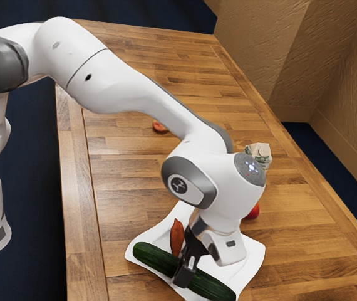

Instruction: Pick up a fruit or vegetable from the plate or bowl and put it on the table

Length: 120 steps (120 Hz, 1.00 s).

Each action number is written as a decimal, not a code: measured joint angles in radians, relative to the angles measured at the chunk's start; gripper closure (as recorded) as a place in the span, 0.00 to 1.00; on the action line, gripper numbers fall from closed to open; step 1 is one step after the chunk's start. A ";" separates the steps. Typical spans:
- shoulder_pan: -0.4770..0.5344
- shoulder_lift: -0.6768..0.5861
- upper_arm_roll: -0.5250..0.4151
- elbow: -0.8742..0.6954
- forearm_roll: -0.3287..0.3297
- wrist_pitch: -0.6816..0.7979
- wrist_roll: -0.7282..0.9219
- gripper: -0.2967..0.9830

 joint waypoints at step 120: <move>-0.022 -0.015 -0.335 0.254 0.123 -0.162 -0.009 0.61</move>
